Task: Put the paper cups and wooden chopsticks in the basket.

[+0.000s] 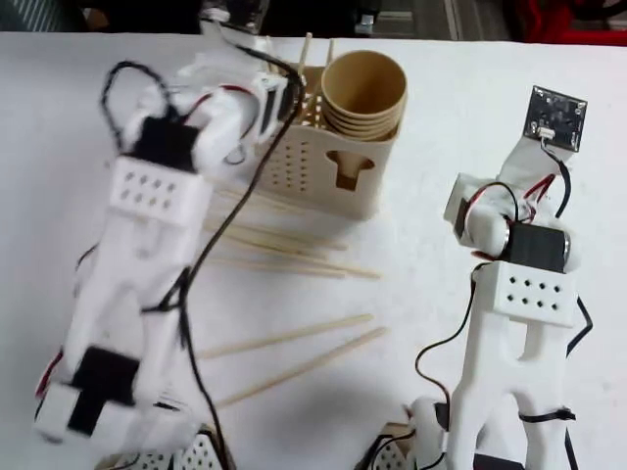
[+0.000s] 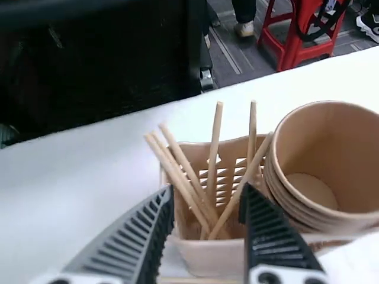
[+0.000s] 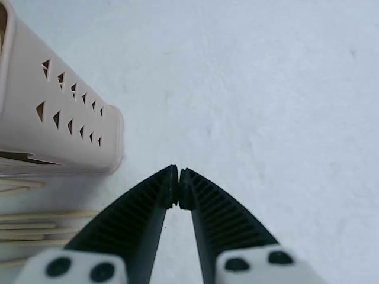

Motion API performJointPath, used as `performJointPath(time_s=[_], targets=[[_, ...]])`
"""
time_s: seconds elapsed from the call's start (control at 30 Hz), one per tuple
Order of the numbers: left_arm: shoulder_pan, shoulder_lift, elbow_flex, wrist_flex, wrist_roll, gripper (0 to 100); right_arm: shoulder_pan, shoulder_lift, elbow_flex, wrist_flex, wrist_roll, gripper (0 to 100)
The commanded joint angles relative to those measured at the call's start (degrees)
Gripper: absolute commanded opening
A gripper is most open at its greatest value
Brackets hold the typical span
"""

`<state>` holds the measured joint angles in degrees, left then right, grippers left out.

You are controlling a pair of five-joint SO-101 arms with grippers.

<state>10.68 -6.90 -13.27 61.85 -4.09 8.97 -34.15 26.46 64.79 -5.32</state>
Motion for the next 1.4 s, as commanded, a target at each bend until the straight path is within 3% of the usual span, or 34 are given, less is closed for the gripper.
performJointPath(time_s=[0.0,0.1,0.33,0.63,0.97,1.13,1.37], targets=[[-1.0,-9.8,-0.4,6.2,-1.5,19,0.1,-1.6,-0.7,-0.7,0.0,2.0],[-2.8,-15.8,-0.4,11.7,-1.6,19,0.1,-1.6,-0.8,-0.7,0.2,2.0],[-11.8,-28.2,-0.4,19.9,-9.1,19,-1.8,-1.6,-2.5,1.8,6.8,1.9],[-26.9,-36.4,6.2,27.9,-11.4,19,-19.7,-1.2,-18.5,22.3,15.7,2.1],[-39.5,-52.6,39.8,13.6,-11.3,19,-46.9,3.0,-20.1,27.6,23.1,2.1],[-42.2,-64.0,56.7,6.4,-11.4,19,-52.5,14.5,-21.2,25.7,23.1,3.0],[-43.5,-74.9,76.7,-2.0,-11.2,19,-54.0,27.0,-24.3,20.7,26.0,18.0]])
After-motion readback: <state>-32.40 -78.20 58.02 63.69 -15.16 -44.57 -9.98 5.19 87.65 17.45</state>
